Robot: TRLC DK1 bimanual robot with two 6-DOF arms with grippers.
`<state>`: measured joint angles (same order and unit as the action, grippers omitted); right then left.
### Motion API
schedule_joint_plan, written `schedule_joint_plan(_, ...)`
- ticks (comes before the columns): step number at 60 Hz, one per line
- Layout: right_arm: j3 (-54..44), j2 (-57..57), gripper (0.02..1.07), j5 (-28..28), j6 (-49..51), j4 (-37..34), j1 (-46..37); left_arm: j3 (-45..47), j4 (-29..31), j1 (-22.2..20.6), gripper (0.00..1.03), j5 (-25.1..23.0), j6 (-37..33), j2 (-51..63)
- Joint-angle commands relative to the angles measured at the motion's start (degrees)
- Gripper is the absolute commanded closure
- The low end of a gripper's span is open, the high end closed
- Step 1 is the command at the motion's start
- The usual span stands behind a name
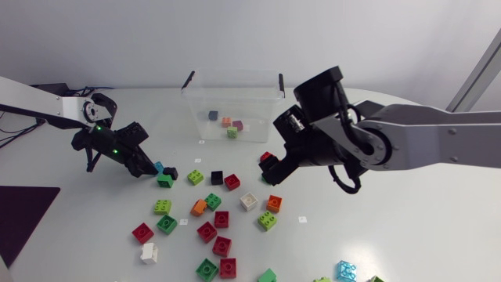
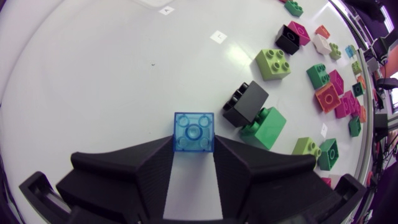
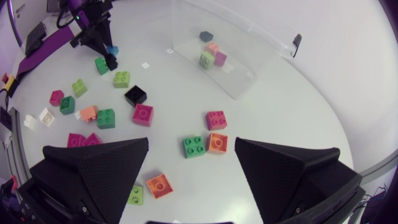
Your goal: Place the duplo bricks in the container
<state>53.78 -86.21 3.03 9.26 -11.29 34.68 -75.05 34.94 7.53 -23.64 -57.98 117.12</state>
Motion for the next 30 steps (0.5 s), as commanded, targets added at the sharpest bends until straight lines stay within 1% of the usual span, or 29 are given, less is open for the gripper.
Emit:
schedule_joint_plan(1, 1.06, -3.96, 0.07, 0.58, -0.82, 0.74, -1.19, -2.83, 4.96, 0.91, 0.84, -0.88, -4.95, 2.41)
schedule_joint_plan(7, 3.44, -7.04, 0.07, 1.28, -2.66, 0.13, -2.16, -3.35, 6.72, 1.79, 0.84, -1.5, -5.57, 1.53)
schedule_joint_plan(11, 5.37, -9.67, 0.07, 1.98, -3.72, -0.66, -3.04, -4.58, 9.18, 2.75, 0.84, -2.64, -5.66, 0.21)
schedule_joint_plan(16, 7.04, -12.05, 0.08, 2.25, -4.42, -1.02, -3.91, -4.58, 10.06, 3.28, 0.84, -3.61, -5.66, -2.25)
schedule_joint_plan(20, 8.54, -14.16, 0.1, 2.33, -4.6, -1.46, -4.79, -4.5, 11.38, 3.37, 0.84, -4.66, -5.66, -4.71)
schedule_joint_plan(30, 11.08, -18.11, 0.1, 2.6, -4.6, -1.37, -7.34, -3.53, 13.23, 2.05, 0.84, -6.77, -4.95, -12.18)
